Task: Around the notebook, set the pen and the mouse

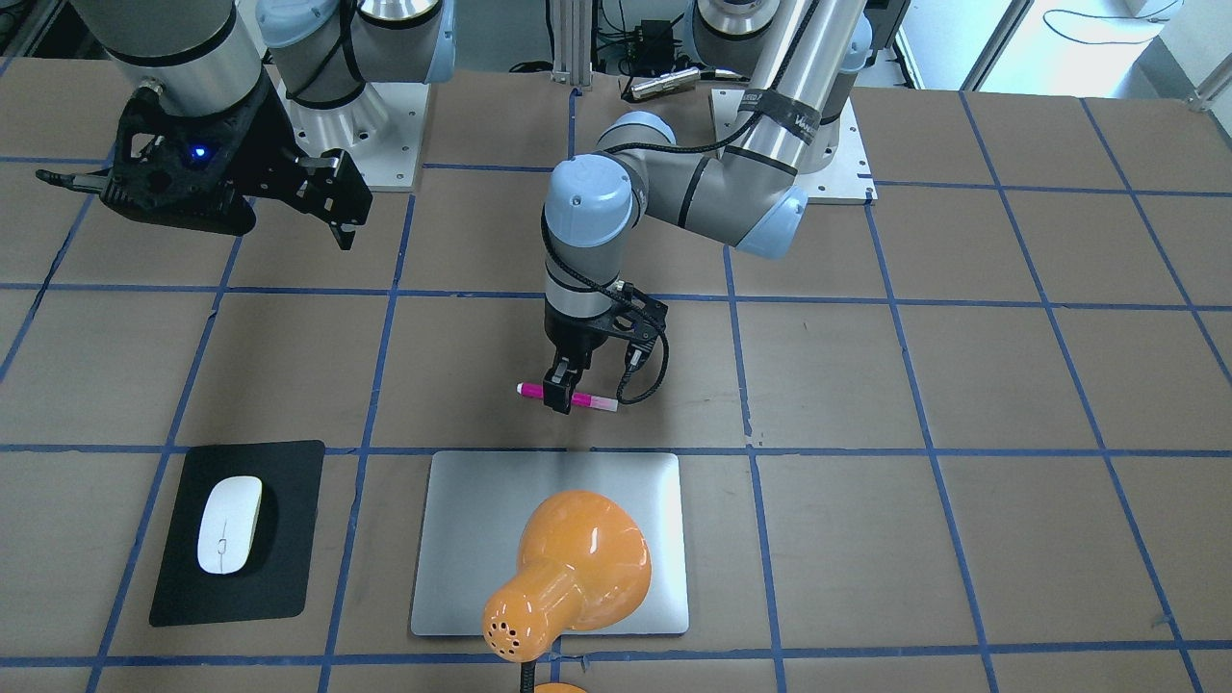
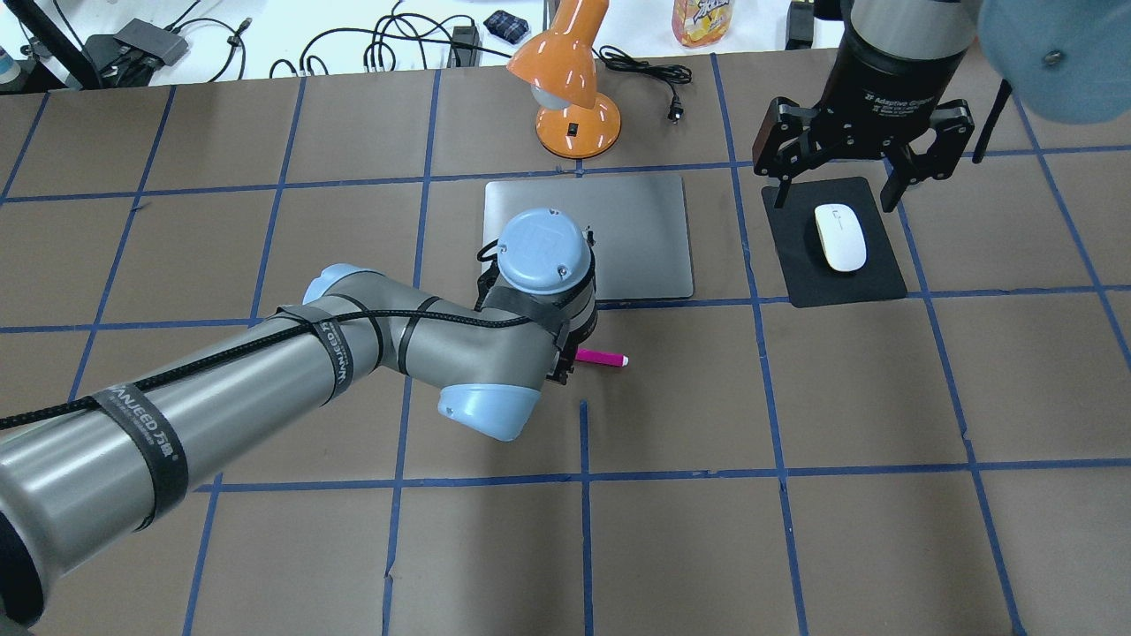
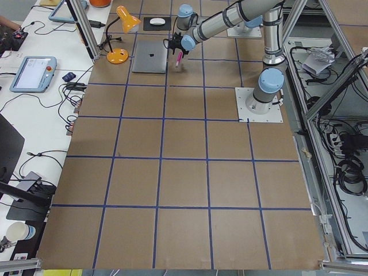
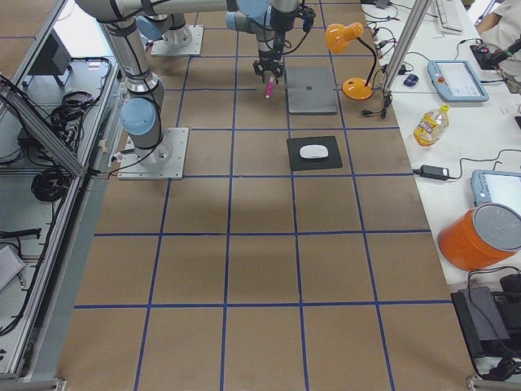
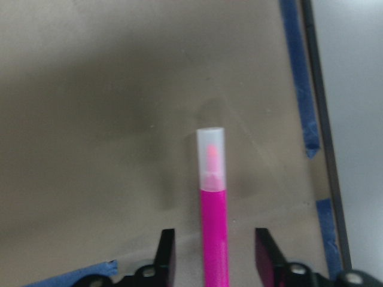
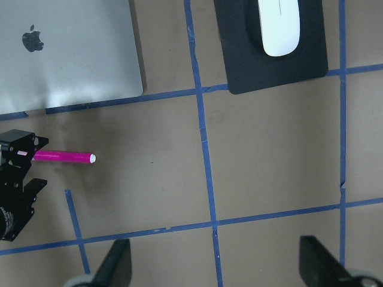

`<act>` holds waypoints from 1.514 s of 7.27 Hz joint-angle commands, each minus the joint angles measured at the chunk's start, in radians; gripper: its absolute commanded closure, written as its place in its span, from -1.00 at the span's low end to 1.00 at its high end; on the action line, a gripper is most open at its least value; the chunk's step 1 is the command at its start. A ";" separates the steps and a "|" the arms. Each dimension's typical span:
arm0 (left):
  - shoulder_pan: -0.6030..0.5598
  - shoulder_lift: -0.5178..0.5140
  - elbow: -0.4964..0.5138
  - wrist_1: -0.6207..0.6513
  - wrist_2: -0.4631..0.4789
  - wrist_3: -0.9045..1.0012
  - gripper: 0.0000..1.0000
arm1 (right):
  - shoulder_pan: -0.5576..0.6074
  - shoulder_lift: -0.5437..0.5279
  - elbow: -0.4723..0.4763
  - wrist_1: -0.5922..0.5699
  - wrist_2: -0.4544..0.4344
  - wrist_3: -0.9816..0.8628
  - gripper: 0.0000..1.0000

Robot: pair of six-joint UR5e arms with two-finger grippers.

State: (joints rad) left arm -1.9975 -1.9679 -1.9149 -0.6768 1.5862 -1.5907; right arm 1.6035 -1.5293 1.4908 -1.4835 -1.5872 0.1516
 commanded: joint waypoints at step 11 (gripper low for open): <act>0.460 0.338 0.182 -0.695 0.008 1.363 -1.00 | 0.006 0.006 -0.004 -0.061 0.004 -0.027 -1.00</act>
State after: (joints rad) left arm -1.5934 -1.6702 -1.7996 -1.2609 1.5932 -0.3042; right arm 1.6091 -1.5236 1.4864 -1.5439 -1.5829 0.1231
